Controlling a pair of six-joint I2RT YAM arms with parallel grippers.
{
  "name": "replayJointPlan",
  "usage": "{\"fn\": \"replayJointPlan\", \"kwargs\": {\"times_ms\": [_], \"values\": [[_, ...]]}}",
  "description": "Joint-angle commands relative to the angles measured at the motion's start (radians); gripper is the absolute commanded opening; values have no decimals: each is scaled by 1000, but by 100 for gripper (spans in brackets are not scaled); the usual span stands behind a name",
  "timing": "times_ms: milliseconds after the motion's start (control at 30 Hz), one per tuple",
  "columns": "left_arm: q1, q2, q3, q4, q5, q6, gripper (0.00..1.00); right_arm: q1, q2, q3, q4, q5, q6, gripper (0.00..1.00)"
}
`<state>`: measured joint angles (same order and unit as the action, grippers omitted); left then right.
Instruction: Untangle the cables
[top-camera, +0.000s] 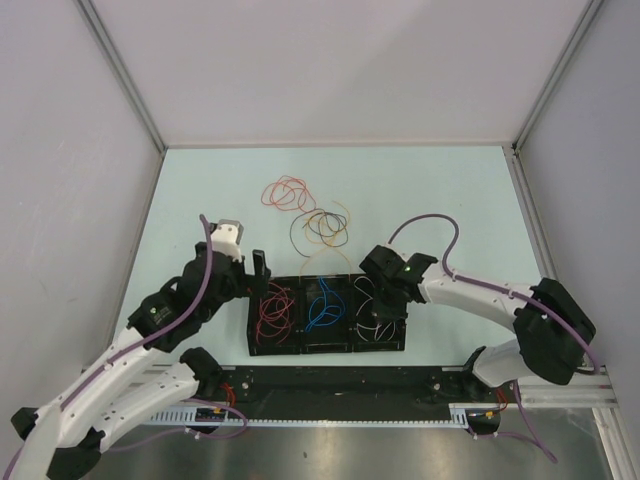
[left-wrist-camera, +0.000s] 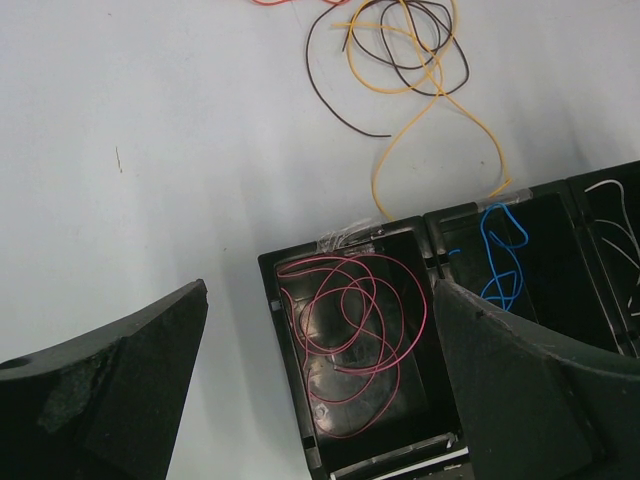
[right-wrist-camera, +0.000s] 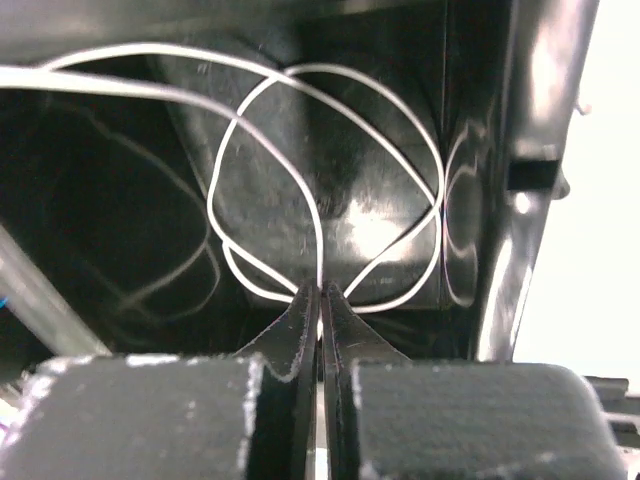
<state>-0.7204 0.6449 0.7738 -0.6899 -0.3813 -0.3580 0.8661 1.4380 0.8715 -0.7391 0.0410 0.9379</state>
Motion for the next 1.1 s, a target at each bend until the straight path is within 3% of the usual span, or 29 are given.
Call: {"fn": "replayJointPlan", "kwargs": {"times_ms": [0,100,133,233,433,767,1067], "values": [[7,12,8,30,5,10,100,14,-80,11,-55,14,-13,0],[6,16,12,30,10,10,100,19,-117,20,-80,22,-16,0],[7,18,12,30,12,8,100,19,-125,21,-83,28,-14,10],[6,16,12,33,16,8,100,19,-157,24,-108,42,-11,22],[7,9,15,33,24,8,100,36,-235,58,-173,68,2,37],[7,82,42,87,51,-9,100,7,-427,169,-347,194,-7,47],[6,344,148,234,85,7,100,-52,-507,169,-235,215,-129,43]]}}
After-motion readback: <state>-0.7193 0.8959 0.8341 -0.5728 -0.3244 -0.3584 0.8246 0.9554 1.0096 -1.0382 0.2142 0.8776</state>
